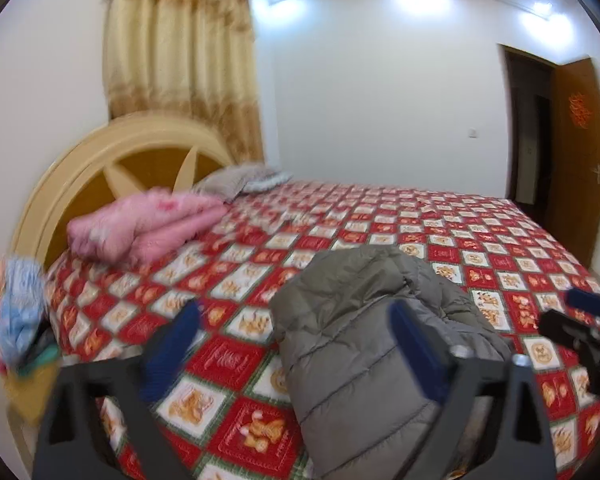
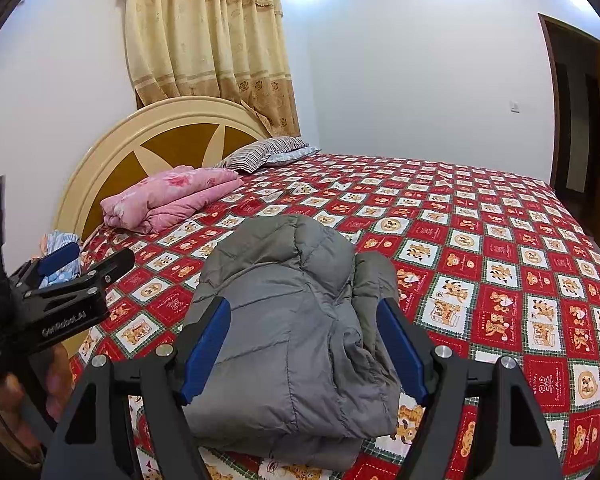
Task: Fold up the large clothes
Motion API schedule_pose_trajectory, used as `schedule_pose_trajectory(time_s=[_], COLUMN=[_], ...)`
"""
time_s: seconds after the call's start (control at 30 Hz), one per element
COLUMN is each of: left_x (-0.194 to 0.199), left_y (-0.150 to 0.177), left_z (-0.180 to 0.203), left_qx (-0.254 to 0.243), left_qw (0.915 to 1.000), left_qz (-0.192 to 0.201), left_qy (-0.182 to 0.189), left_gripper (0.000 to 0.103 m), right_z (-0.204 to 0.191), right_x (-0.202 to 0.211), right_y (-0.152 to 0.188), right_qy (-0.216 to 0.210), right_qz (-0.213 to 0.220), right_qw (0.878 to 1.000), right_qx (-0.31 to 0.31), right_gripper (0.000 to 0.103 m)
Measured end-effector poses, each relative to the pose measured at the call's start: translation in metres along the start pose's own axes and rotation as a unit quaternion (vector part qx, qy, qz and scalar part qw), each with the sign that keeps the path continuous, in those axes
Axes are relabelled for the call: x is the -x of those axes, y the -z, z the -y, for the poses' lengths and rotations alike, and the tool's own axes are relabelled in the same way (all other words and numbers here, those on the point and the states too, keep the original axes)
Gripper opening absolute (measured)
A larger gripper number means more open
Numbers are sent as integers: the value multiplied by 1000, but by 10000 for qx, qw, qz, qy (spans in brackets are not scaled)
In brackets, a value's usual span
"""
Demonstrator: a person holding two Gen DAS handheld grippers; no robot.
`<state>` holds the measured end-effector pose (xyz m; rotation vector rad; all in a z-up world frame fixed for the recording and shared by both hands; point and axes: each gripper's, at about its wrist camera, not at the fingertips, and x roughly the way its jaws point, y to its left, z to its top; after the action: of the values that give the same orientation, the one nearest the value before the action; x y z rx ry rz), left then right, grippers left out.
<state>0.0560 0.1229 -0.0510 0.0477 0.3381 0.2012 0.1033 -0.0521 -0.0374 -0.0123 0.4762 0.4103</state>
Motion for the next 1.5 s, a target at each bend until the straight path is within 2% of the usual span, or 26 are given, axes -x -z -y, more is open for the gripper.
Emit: schedule_pose_trajectory(time_s=[0.07,0.17,0.43,0.97,1.07,1.27,1.47,1.5], left_x=[-3,-10,-1,-5,-7,0,-2,-1], left_y=[1,-1,-4,-3,-4,-4,-7,-8], left_z=[2,-2,-1,-3,-5,-3,-1,-1], left_qx=[-40,222,138,195,271,174,157,144], left_qw=[9999,9991,9997,9994,9989,9997,9994,9996], left_qz=[-25,-362,-182,-255,-325,-135,-202,-179], left_qy=[-161,70,133,105,195,118,213,142], left_gripper=[96,100,103,103,103,103,103,103], right_z=[0,0,1,0,0,-1,-3,-3], right_x=[0,1,2,2,3,3,2,2], right_y=[0,0,-1,-3,-3,-2,-1,0], right_qy=[9,22,33,31,26,27,24,24], right_qz=[-4,2,5,1,-4,-13,-9,-7], right_qw=[10000,10000,10000,10000,10000,10000,10000,10000], right_qx=[13,19,29,35,34,33,38,38], right_gripper=[75,75,75,75,75,75,75,75])
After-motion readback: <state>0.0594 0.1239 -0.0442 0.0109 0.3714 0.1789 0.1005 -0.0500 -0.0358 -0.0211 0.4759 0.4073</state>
